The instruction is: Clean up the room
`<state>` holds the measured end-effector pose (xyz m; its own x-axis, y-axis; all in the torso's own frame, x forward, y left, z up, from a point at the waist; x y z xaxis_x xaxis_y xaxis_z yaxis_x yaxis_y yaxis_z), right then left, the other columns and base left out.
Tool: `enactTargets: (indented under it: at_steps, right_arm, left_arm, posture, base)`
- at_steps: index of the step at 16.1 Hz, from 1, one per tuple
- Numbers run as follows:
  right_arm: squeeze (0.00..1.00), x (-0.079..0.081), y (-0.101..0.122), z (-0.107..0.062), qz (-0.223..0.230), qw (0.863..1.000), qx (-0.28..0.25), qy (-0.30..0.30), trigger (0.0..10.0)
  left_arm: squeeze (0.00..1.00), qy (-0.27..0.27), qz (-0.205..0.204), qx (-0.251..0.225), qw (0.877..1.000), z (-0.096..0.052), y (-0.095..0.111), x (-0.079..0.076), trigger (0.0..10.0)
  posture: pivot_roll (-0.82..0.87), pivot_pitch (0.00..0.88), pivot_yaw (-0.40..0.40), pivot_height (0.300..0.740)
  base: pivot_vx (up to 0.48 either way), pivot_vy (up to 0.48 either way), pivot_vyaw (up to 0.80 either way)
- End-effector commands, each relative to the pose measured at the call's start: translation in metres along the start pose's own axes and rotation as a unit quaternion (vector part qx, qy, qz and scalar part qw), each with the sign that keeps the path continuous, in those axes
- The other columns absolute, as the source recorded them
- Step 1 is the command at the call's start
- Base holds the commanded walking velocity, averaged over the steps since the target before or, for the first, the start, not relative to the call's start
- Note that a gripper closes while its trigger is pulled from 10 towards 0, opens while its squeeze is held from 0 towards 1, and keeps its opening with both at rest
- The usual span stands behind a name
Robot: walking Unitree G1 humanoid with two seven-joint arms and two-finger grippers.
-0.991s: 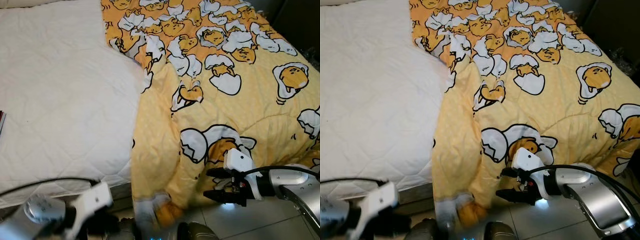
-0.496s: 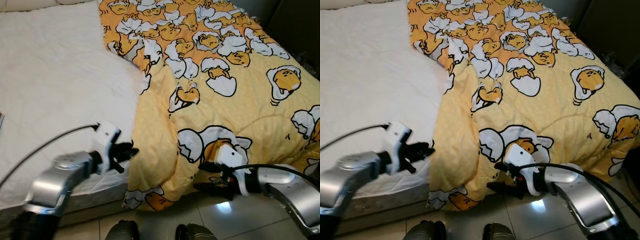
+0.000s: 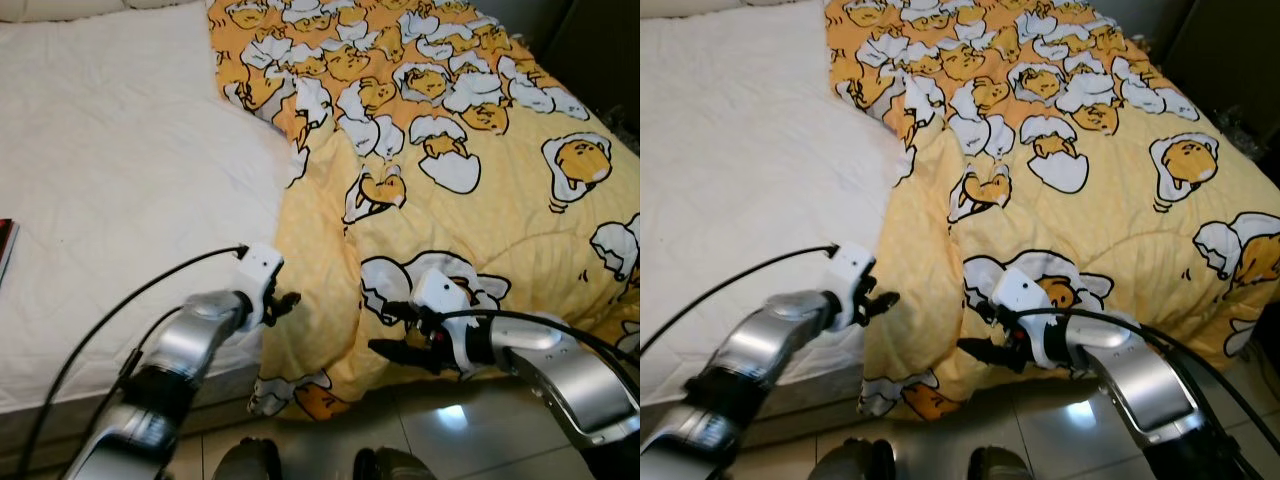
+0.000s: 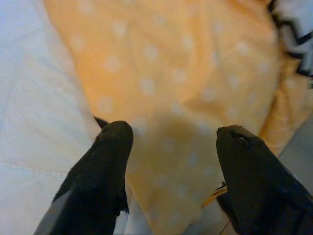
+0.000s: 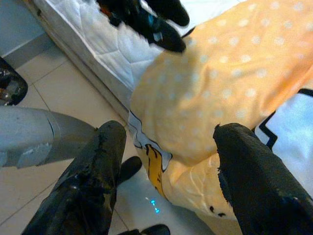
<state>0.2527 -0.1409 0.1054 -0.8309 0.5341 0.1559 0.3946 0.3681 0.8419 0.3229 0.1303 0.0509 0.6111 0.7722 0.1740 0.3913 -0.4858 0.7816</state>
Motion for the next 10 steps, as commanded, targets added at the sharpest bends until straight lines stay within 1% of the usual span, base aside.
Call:
enactTargets:
  at_steps: [1, 2, 4, 5, 6, 7, 8, 9, 10]
  right_arm:
    - [0.00, 0.000, 0.001, 0.001, -0.006, 1.000, 0.005, 0.000, 10.0]
    - [0.00, 0.003, -0.002, 0.000, -0.004, 1.000, 0.011, 0.011, 10.0]
    - [0.00, 0.005, -0.005, -0.003, -0.005, 1.000, 0.018, 0.021, 10.0]
    - [0.00, 0.004, -0.007, -0.004, -0.004, 1.000, 0.019, 0.018, 10.0]
    - [0.00, 0.003, -0.007, -0.005, -0.003, 1.000, 0.018, 0.016, 10.0]
    - [0.00, 0.002, -0.007, -0.006, -0.003, 1.000, 0.017, 0.014, 10.0]
    - [0.00, 0.001, -0.007, -0.007, -0.003, 1.000, 0.016, 0.013, 10.0]
    - [0.00, 0.001, -0.007, -0.007, -0.003, 1.000, 0.015, 0.012, 10.0]
    - [0.00, 0.000, -0.007, -0.007, -0.004, 1.000, 0.015, 0.012, 10.0]
  left_arm:
    - [0.77, 0.018, -0.005, 0.012, 1.000, 0.003, -0.006, 0.003, 10.0]
    - [0.00, 0.029, -0.018, 0.018, 0.999, 0.007, -0.008, 0.005, 10.0]
    - [0.00, 0.026, -0.046, 0.009, 0.999, 0.010, -0.007, 0.003, 10.0]
    - [0.00, 0.017, -0.071, -0.004, 0.997, 0.014, -0.005, 0.000, 10.0]
    - [0.00, 0.015, -0.078, -0.008, 0.997, 0.016, -0.005, -0.001, 10.0]
    - [0.00, 0.015, -0.077, -0.008, 0.997, 0.017, -0.005, -0.001, 8.9]
    - [0.00, 0.015, -0.075, -0.007, 0.997, 0.018, -0.005, -0.001, 4.2]
    - [0.00, 0.015, -0.070, -0.004, 0.997, 0.019, -0.008, -0.002, 0.0]
    - [0.00, 0.022, -0.051, 0.002, 0.998, 0.020, -0.011, -0.002, 0.0]
  posture:
    - [-0.10, 0.164, 0.017, 0.740]
    - [-0.11, 0.166, 0.016, 0.740]
    - [-0.11, 0.171, 0.012, 0.740]
    - [-0.11, 0.171, 0.011, 0.740]
    - [-0.11, 0.171, 0.011, 0.740]
    - [-0.11, 0.171, 0.011, 0.740]
    - [-0.12, 0.171, 0.011, 0.740]
    - [-0.12, 0.167, 0.010, 0.740]
    - [-0.12, 0.166, 0.009, 0.740]
  base:
    - [0.000, 0.000, 0.00]
    - [0.000, 0.000, 0.00]
    - [0.000, 0.000, 0.00]
    - [0.000, 0.000, 0.00]
    - [0.000, 0.000, 0.00]
    - [0.000, 0.000, 0.00]
    - [0.000, 0.000, 0.00]
    - [0.000, 0.000, 0.00]
    - [0.000, 0.000, 0.00]
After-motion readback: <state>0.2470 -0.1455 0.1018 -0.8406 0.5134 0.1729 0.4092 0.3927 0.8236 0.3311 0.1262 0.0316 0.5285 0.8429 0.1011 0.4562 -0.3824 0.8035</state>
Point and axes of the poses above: a point about 5 cm out from each wrist's last joint towards the gripper, its own z axis pointing out of the wrist towards the gripper, its own y axis along the axis of the wrist's last joint, x = y × z, the point moved 1 cm from there along z, pointing out of the wrist towards the gripper, and after that the axes turned 10 degrees about z, right-handed, at the moved point
